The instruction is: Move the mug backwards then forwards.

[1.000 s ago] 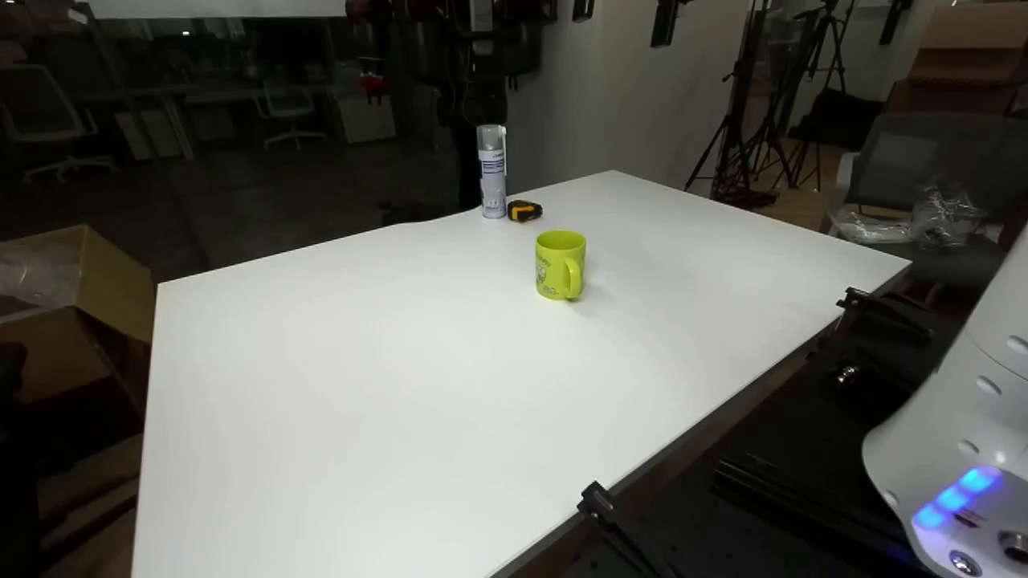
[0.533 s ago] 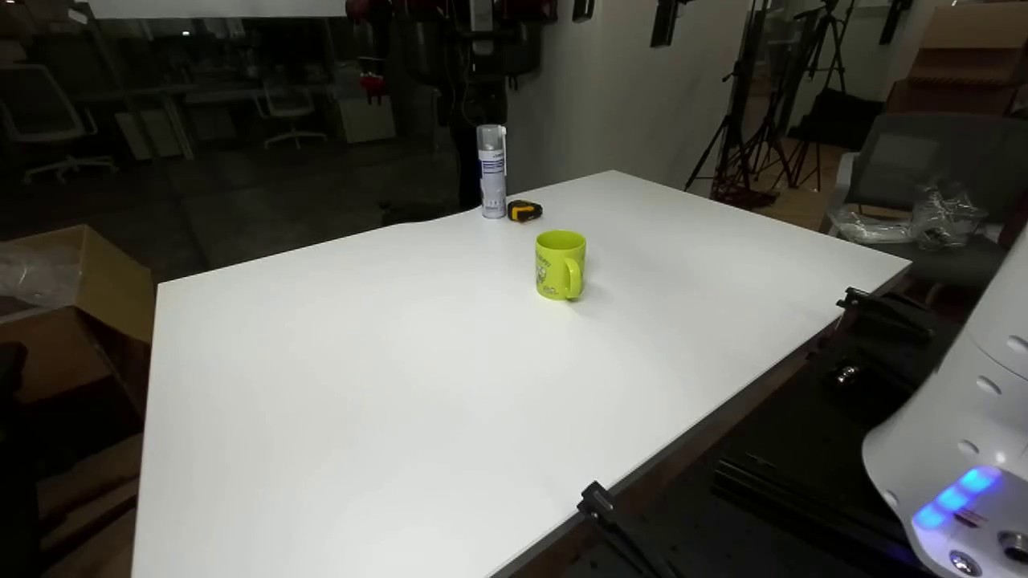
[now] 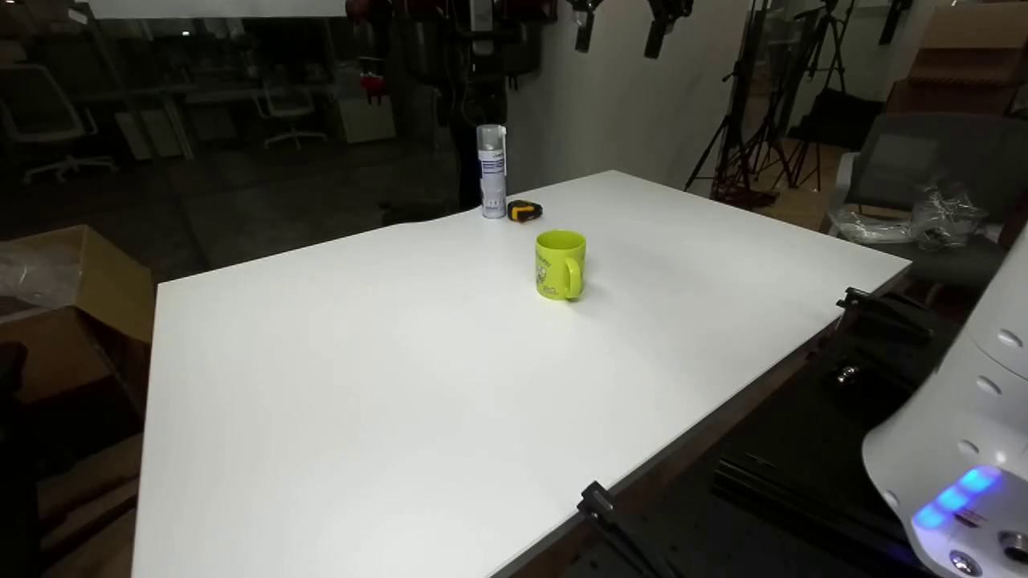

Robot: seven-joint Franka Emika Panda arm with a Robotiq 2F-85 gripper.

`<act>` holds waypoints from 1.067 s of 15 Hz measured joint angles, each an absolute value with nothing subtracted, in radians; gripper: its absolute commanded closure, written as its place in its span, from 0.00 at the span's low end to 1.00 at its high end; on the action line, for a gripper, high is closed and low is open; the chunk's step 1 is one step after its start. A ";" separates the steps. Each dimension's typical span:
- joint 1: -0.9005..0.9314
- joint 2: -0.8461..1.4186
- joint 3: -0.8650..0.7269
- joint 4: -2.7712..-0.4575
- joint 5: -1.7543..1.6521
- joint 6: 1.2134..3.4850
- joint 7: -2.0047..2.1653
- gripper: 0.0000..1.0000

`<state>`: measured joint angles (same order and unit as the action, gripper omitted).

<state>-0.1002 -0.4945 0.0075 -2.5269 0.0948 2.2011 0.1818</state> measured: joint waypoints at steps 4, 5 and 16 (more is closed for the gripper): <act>-0.153 -0.430 0.014 -2.532 0.042 2.263 0.250 0.00; -0.154 -0.428 0.016 -2.532 0.041 2.263 0.255 0.00; -0.178 -0.094 -0.046 -2.370 0.032 2.274 0.266 0.00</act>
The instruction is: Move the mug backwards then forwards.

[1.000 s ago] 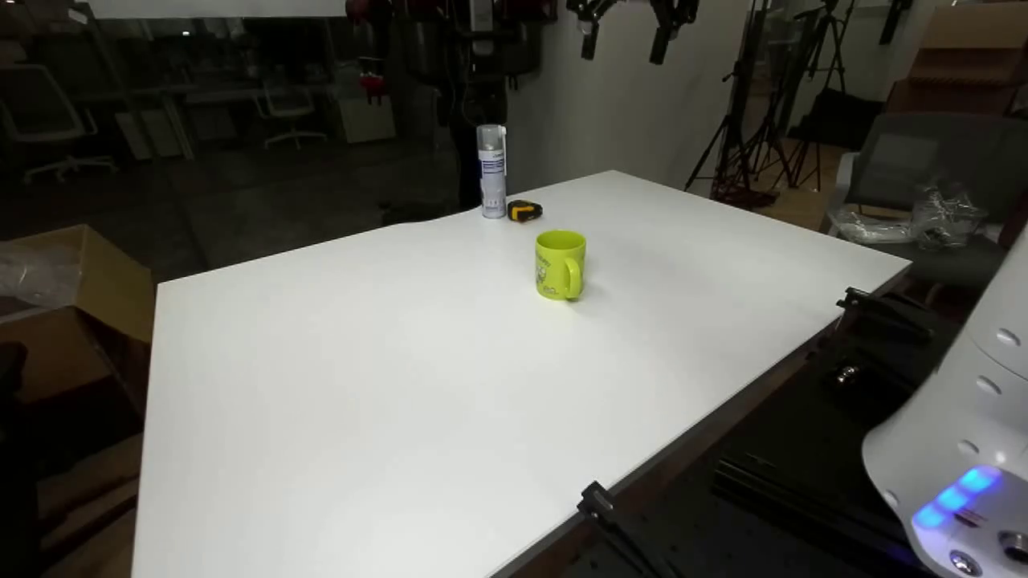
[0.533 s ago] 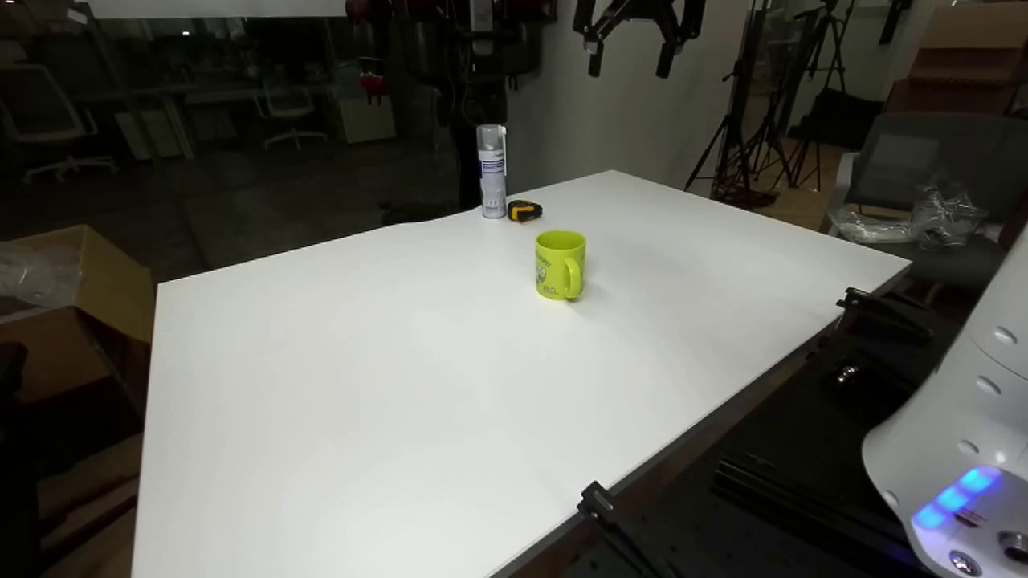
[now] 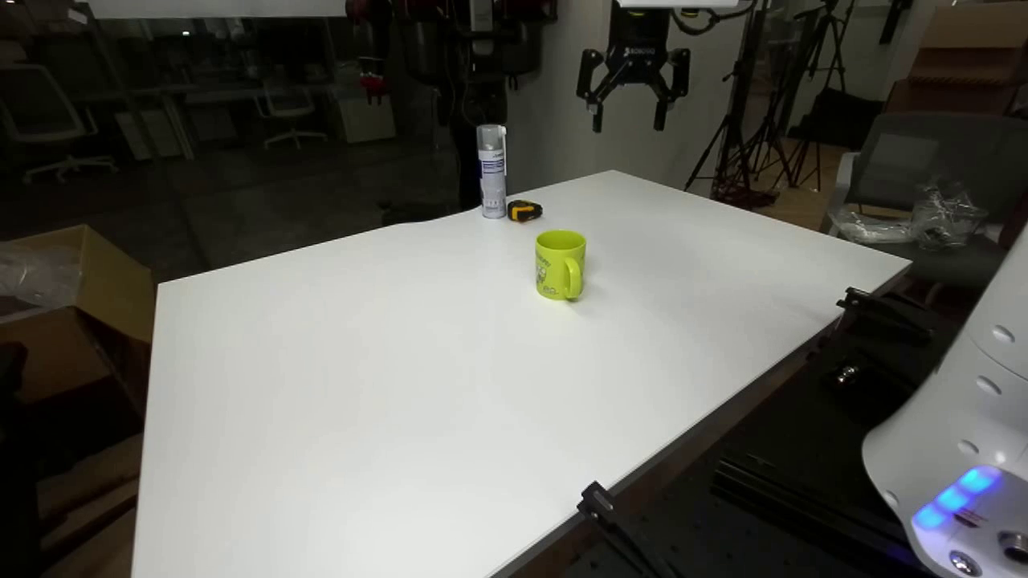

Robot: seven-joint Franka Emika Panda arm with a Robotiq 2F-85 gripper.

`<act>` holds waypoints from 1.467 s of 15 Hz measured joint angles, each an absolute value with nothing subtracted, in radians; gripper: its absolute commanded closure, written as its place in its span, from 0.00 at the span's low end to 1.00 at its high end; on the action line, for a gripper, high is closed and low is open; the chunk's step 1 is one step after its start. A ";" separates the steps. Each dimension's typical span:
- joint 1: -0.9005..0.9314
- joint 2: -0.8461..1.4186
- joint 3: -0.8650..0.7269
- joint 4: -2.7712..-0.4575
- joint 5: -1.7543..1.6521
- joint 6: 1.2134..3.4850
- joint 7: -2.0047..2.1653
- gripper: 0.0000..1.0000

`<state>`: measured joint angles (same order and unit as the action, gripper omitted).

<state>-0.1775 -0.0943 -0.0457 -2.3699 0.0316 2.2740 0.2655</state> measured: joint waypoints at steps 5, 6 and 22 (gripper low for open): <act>-0.150 0.142 -0.061 -2.261 0.012 2.324 0.223 0.00; -0.138 0.170 -0.061 -2.254 -0.004 2.351 0.225 0.00; -0.071 0.292 -0.061 -2.246 -0.015 2.444 0.133 0.00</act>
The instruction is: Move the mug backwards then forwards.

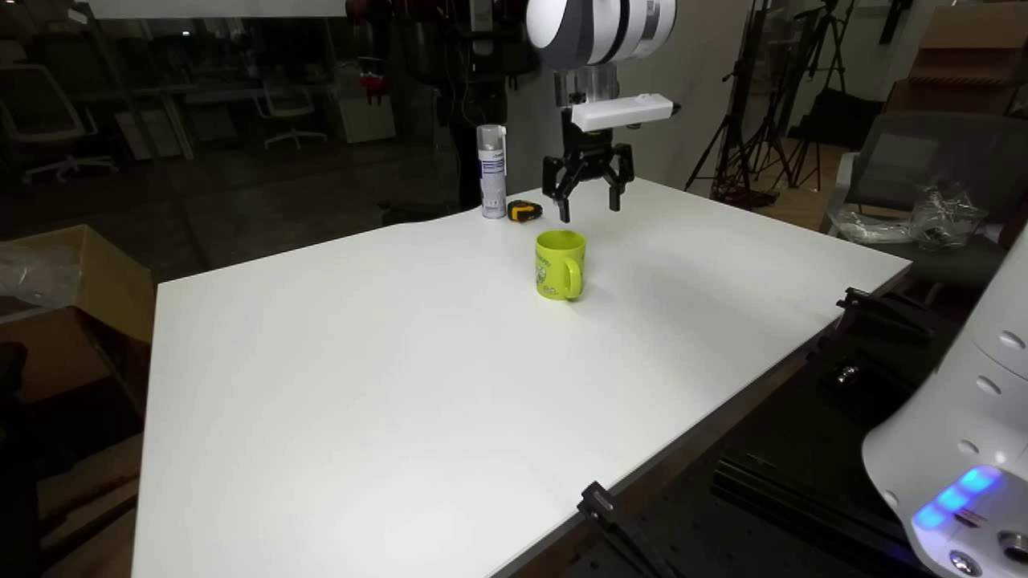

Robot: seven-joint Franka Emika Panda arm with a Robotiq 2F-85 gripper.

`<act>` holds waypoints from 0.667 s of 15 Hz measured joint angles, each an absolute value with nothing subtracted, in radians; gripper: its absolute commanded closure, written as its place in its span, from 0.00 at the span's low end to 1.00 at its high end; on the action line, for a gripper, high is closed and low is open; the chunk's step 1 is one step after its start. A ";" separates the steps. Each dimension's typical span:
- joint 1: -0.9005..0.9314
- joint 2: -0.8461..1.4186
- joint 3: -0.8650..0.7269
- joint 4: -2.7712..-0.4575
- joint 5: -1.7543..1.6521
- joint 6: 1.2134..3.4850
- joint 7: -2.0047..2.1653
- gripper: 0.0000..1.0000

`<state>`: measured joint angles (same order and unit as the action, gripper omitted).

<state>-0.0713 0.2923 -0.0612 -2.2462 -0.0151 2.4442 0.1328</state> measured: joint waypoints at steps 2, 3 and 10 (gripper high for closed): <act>-0.074 0.310 -0.062 -2.247 -0.014 2.453 0.117 0.00; -0.075 0.319 -0.063 -2.247 -0.014 2.458 0.110 0.00; -0.077 0.395 -0.076 -2.217 -0.017 2.499 0.095 0.00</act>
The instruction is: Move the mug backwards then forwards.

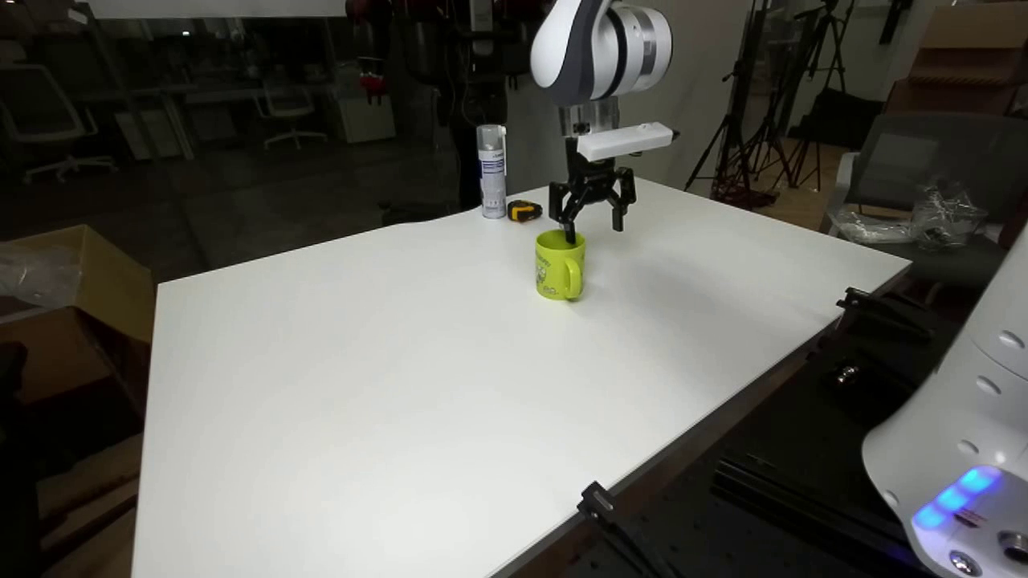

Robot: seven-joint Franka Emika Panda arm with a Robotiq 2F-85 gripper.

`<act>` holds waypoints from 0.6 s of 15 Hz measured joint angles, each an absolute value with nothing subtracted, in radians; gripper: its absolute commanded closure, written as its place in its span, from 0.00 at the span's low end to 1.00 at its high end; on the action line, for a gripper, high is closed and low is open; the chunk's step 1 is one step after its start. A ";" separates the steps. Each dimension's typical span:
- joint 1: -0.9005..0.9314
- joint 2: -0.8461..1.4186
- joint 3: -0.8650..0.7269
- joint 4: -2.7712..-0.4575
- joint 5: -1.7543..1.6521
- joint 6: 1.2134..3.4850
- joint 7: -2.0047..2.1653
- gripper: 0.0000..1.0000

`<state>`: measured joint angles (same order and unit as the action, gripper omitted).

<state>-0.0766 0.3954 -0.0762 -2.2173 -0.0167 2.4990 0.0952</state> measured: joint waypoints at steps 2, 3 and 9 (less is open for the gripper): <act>-0.077 0.415 -0.081 -2.195 -0.017 2.500 0.095 0.00; -0.077 0.425 -0.083 -2.184 -0.017 2.500 0.095 0.00; -0.076 0.494 -0.092 -2.119 -0.017 2.498 0.095 0.48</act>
